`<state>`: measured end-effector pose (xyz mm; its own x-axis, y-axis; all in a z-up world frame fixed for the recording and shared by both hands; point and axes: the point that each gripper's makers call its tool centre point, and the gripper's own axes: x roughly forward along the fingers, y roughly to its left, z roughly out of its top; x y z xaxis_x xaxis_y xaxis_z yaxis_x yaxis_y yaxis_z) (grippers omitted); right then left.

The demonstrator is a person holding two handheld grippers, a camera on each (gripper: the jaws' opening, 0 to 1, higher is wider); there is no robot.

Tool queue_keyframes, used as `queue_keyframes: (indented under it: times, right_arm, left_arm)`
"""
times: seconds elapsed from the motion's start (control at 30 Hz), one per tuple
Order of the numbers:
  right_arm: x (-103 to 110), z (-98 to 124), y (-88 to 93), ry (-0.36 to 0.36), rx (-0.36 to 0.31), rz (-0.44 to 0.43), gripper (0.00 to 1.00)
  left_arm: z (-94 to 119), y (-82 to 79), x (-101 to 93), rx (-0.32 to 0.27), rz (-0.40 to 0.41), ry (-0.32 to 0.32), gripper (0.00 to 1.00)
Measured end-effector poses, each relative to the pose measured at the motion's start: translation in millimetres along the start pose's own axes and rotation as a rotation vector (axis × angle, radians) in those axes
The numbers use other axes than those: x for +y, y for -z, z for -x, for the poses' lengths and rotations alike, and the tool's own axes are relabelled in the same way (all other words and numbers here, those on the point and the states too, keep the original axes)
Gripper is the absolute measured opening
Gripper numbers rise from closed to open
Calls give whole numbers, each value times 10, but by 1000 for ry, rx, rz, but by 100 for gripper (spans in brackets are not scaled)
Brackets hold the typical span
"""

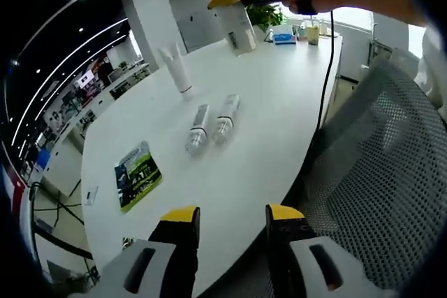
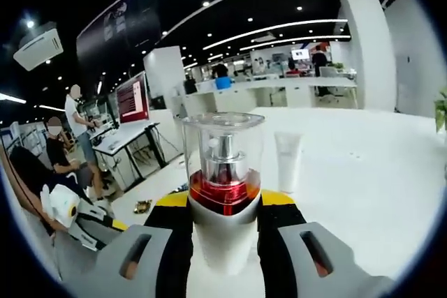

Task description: Arrange the skincare products in the storage area until every visible bottle or jar stands upright without overlapping.

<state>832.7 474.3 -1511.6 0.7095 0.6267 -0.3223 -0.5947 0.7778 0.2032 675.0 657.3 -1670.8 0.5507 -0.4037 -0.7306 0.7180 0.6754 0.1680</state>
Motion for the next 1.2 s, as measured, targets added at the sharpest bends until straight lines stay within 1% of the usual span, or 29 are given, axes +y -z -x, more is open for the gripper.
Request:
queue_keyframes:
  times: [0.07, 0.13, 0.23, 0.37, 0.43, 0.57, 0.63, 0.73, 0.83, 0.93, 1.13, 1.2]
  right_arm:
    - [-36, -1, -2, 4, -2, -7, 32]
    - [-78, -17, 2, 8, 0, -10, 32]
    - [-133, -74, 38, 14, 16, -4, 32]
    - [-153, -137, 72, 12, 22, -5, 32]
    - [-159, -184, 89, 7, 22, 9, 32]
    - [-231, -243, 96, 25, 27, 32, 32]
    - [-291, -277, 90, 29, 23, 27, 32]
    - [-373, -317, 82, 40, 22, 32, 32]
    - [-449, -360, 85, 46, 24, 50, 32]
    - [-557, -422, 106, 51, 26, 46, 32]
    - [-721, -550, 110, 71, 25, 75, 32]
    - [-781, -625, 132, 74, 29, 88, 32]
  left_arm:
    - [-1, 5, -4, 4, -8, 0, 38]
    - [-4, 19, 6, 12, 0, -3, 38]
    - [-6, 24, 21, 12, 1, -10, 37]
    - [-10, 39, 6, 22, -3, -4, 36]
    - [-9, 36, -1, 21, -7, -3, 36]
    - [-11, 34, -29, 21, -10, 9, 35]
    - [-12, 37, -9, 22, -13, 0, 35]
    - [-8, 37, 12, 22, 4, -7, 35]
    - [-13, 42, -18, 26, -5, 4, 35]
    - [-20, 46, -47, 29, -17, 16, 35]
    - [-24, 65, -25, 38, -2, 10, 34]
    - [-36, 92, -45, 55, -9, 18, 34]
